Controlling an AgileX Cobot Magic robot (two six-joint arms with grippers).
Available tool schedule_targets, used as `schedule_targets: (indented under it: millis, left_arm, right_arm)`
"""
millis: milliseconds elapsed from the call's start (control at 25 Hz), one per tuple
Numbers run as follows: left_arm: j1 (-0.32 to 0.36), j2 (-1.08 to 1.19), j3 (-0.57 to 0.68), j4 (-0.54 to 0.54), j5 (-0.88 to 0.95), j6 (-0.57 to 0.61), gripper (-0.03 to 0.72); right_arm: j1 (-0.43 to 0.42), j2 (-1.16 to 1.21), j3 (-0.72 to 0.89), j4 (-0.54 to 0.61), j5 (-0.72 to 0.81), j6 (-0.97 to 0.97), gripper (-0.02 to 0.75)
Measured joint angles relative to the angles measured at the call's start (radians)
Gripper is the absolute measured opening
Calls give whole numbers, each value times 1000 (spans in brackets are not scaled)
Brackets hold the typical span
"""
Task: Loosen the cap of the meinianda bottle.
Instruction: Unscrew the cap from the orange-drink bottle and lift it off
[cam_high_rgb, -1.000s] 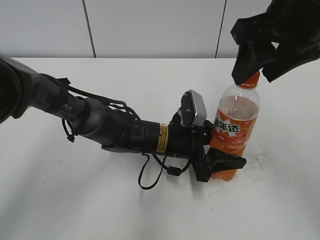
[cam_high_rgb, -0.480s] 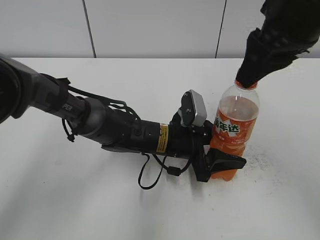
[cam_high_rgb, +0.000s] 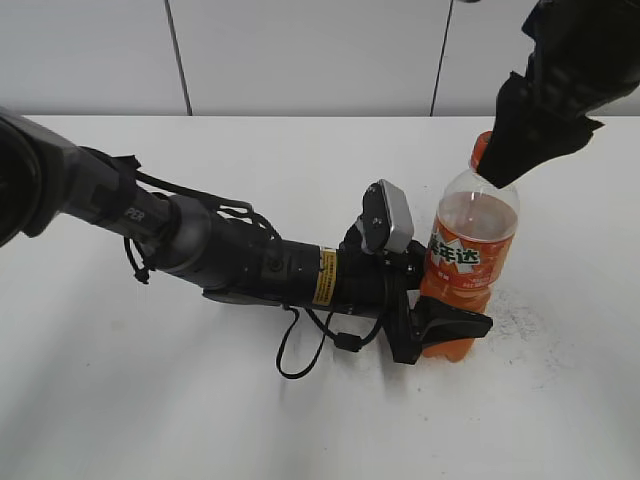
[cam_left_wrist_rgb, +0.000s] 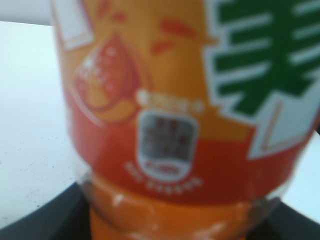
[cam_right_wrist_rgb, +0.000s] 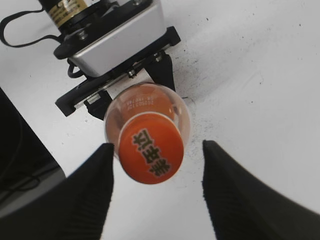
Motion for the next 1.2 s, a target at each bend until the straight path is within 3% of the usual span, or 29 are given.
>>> schedule_targets:
  millis: [80, 120, 240, 400, 480, 560, 600, 840, 1040, 1200]
  left_arm:
    - [0, 0, 0, 0, 0, 0, 491]
    - [0, 0, 0, 0, 0, 0, 491]
    - [0, 0, 0, -1, 0, 0, 491]
    - [0, 0, 0, -1, 0, 0, 487]
    - [0, 0, 0, -2, 0, -1, 487]
    - [0, 0, 0, -5, 0, -3, 487]
    - [0, 0, 0, -5, 0, -3, 487]
    - [0, 0, 0, -1, 0, -1, 487]
    - [0, 0, 0, 3, 0, 4, 487]
    - [0, 0, 0, 5, 0, 5, 487]
  right_arm:
    - [0, 0, 0, -1, 0, 114, 469]
    - [0, 0, 0, -1, -2, 239, 540]
    - [0, 0, 0, -2, -12, 523, 563]
    - [0, 0, 0, -2, -17, 696, 498]
    - [0, 0, 0, -1, -19, 703, 382]
    - [0, 0, 0, 7, -19, 685, 270]
    - [0, 0, 0, 8, -20, 661, 262]
    - [0, 0, 0, 12, -16, 395, 262]
    - [0, -1, 0, 17, -12, -96, 262]
    - [0, -1, 0, 23, -9, -143, 265]
